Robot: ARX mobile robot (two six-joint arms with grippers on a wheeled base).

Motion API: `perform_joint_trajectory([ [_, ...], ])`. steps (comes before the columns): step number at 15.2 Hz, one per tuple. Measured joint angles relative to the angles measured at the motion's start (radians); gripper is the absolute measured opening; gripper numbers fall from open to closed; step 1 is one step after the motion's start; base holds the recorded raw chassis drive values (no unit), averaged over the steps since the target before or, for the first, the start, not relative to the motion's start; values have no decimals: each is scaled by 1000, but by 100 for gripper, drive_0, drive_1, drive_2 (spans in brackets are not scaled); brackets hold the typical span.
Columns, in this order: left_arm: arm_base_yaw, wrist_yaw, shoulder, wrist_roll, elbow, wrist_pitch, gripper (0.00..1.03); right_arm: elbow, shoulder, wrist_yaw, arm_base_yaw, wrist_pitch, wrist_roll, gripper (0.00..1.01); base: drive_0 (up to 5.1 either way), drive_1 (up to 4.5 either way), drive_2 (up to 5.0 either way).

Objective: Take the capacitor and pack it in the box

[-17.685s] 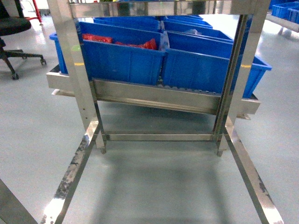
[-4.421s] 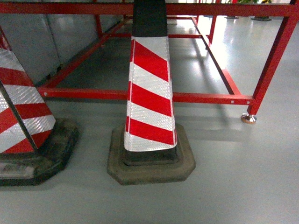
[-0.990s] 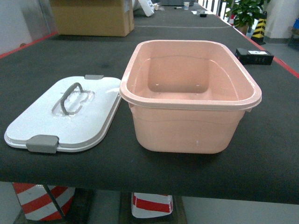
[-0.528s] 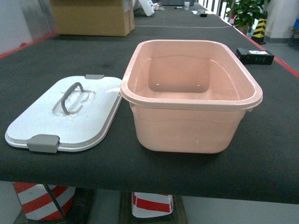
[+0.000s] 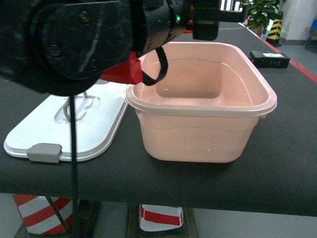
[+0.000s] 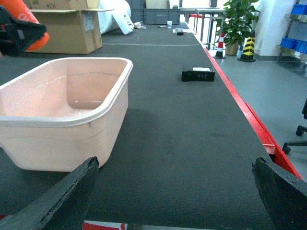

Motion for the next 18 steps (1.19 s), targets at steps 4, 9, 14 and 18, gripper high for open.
perform_joint_trajectory([
  [4, -11, -5, 21, 8, 10, 1, 92, 0, 0, 0, 0, 0, 0, 98, 0, 0, 0],
  [9, 214, -52, -233, -23, -291, 182, 98, 0, 0, 0, 0, 1, 0, 98, 0, 0, 0],
  [14, 482, 90, -50, 13, -407, 295, 98, 0, 0, 0, 0, 0, 0, 98, 0, 0, 0],
  [18, 557, 148, 183, 49, -218, 251, 98, 0, 0, 0, 0, 0, 0, 98, 0, 0, 0],
])
